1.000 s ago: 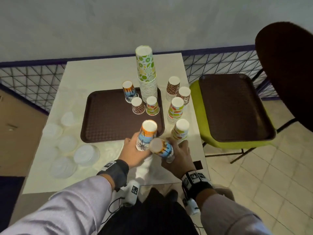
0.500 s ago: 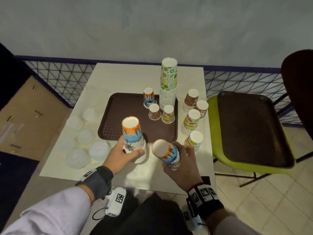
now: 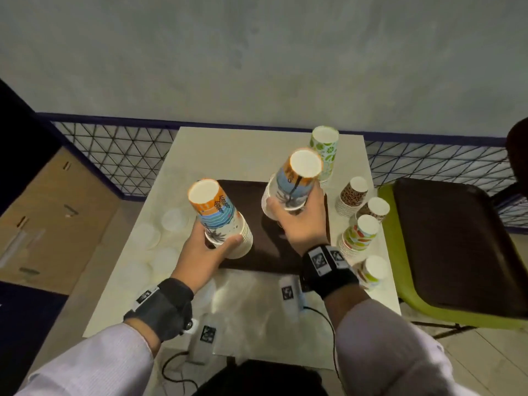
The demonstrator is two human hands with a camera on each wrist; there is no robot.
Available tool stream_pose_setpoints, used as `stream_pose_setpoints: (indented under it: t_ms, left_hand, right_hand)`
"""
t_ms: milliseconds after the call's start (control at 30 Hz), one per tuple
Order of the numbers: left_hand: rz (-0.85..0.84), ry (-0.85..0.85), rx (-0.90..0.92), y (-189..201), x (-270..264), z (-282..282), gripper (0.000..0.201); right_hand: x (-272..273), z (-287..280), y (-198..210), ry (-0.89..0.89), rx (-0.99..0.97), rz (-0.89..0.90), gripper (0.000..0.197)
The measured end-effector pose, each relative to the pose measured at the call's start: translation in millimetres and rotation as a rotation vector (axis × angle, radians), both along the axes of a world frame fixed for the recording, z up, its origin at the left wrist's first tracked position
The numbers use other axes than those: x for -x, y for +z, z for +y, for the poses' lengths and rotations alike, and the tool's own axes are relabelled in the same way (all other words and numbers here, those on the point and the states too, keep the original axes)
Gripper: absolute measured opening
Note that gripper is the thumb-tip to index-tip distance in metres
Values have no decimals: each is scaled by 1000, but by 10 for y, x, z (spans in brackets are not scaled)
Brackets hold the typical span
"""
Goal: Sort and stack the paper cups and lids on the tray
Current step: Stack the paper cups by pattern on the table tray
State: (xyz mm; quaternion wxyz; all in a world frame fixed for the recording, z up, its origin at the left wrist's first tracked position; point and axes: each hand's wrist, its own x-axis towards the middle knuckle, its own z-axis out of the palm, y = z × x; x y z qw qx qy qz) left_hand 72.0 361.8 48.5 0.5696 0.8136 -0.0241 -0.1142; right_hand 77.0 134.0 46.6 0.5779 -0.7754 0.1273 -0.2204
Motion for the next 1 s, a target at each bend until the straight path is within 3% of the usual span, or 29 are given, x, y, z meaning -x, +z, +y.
stream_pose_setpoints:
  t_ms: [167, 467, 700, 1000]
  left_hand:
    - [-26, 19, 69, 55, -305, 119, 70]
    - [-101, 18, 5, 72, -688, 209, 63]
    - [-69, 64, 0, -9, -767, 161, 63]
    - [-81, 3, 2, -28, -900, 8, 60]
  right_hand:
    - [-650, 131, -122, -52, 139, 38, 83]
    - [-1324, 124, -666, -77, 353, 82, 88]
    - [-1512, 103, -964, -183, 340, 92, 81]
    - [-1560, 45, -1174, -167, 316, 289, 88]
